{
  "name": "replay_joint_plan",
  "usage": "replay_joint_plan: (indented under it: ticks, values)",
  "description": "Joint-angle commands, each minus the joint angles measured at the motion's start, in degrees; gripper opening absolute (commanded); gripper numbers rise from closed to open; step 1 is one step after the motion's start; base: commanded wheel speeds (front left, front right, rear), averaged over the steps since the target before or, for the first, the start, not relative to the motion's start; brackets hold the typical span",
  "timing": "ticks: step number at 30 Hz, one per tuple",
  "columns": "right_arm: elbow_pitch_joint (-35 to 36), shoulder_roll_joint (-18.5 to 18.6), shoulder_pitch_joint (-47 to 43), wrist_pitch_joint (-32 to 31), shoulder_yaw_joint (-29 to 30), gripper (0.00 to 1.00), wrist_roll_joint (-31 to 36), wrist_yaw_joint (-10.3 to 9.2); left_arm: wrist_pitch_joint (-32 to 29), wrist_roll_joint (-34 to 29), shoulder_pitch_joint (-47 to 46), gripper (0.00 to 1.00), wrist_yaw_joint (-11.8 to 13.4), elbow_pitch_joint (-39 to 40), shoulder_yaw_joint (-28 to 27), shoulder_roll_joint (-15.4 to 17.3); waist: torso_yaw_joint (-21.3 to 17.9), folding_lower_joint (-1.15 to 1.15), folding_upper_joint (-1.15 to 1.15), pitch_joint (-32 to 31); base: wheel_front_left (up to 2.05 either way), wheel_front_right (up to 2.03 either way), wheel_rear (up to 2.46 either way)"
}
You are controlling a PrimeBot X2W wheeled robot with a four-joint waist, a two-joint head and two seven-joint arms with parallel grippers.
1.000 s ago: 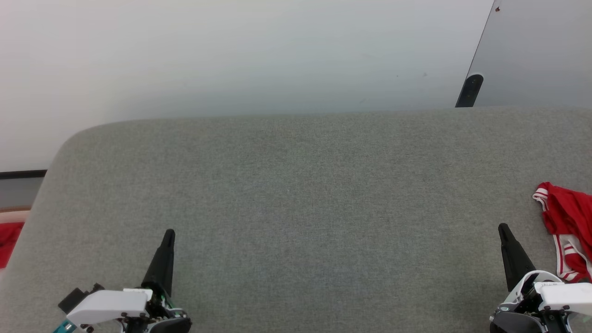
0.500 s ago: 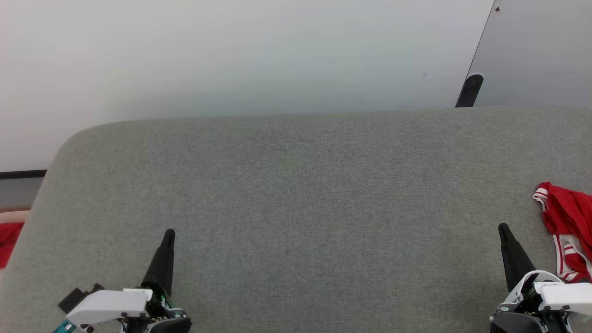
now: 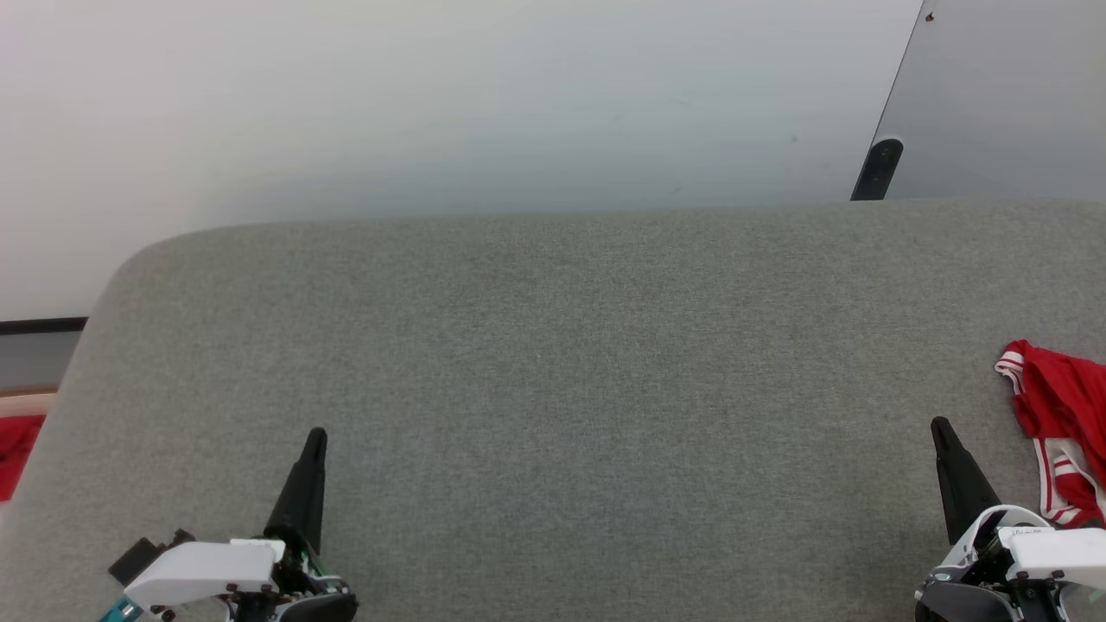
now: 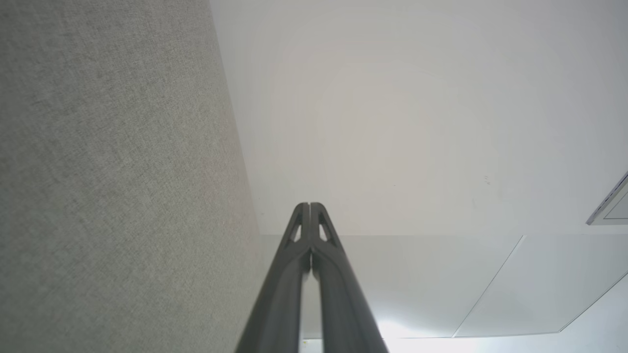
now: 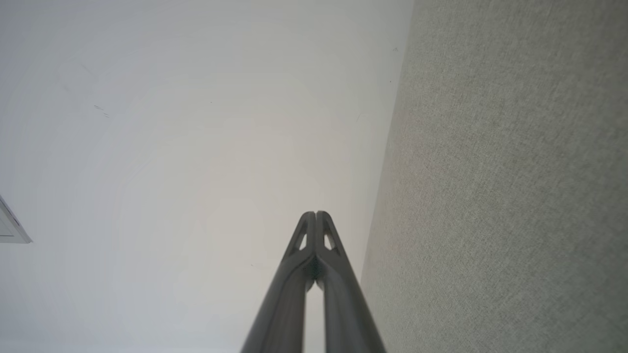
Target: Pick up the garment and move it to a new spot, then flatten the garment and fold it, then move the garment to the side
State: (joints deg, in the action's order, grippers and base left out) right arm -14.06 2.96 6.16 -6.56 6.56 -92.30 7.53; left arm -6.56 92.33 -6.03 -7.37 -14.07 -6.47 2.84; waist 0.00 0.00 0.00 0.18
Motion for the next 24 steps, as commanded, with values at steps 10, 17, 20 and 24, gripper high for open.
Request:
replay_joint_plan:
  ticks: [10,17,20,24]
  values:
    - [0.0,-0.2,0.2,0.0,0.0,0.00,-0.2,-0.08,-0.1,0.2,-0.6,0.00,-0.2,0.0,-0.1,0.0,0.0,0.00,0.00,0.0,0.00,0.00,0.00]
    - [0.0,-0.2,0.2,0.0,0.0,0.00,-0.2,-0.08,-0.1,0.2,-0.6,0.00,-0.2,0.0,-0.1,0.0,0.0,0.00,0.00,0.0,0.00,0.00,0.00]
    - [0.0,-0.2,0.2,0.0,0.0,0.00,-0.2,-0.08,-0.1,0.2,-0.6,0.00,-0.2,0.0,-0.1,0.0,0.0,0.00,0.00,0.0,0.00,0.00,0.00]
    - [0.0,-0.2,0.2,0.0,0.0,0.00,-0.2,-0.08,-0.1,0.2,-0.6,0.00,-0.2,0.0,-0.1,0.0,0.0,0.00,0.00,0.0,0.00,0.00,0.00]
